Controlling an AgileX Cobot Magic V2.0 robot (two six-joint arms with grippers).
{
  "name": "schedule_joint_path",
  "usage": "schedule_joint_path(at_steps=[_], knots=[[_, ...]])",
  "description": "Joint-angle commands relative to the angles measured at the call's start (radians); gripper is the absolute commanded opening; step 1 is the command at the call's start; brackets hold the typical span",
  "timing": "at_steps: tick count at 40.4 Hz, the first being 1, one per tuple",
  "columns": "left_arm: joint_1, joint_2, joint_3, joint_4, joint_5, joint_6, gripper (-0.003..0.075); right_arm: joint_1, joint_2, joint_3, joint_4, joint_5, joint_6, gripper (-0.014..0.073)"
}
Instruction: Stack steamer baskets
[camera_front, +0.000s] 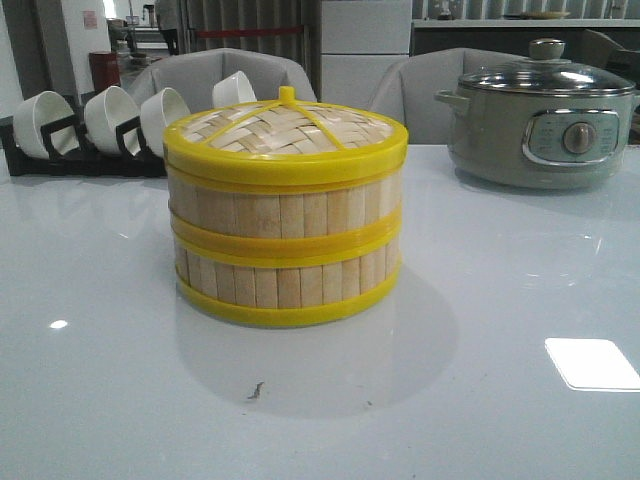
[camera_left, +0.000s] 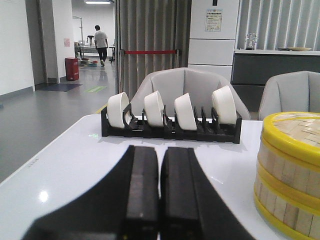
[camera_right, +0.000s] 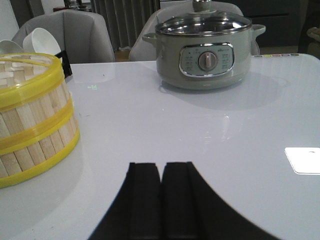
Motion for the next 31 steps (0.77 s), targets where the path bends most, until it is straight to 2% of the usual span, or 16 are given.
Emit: schedule_joint_path(at_steps=[1,31], knots=[[-0.001,-0.013,0.001,-0.002,-0.081,0.002,0.0095,0.000,-0.020,-0.015,0.053,-0.101,-0.077,0.0067],[-0.001,-0.013,0.001,-0.002,-0.081,0.002,0.0095,0.000,-0.020,-0.015,0.067,-0.090,-0.100,0.0067]])
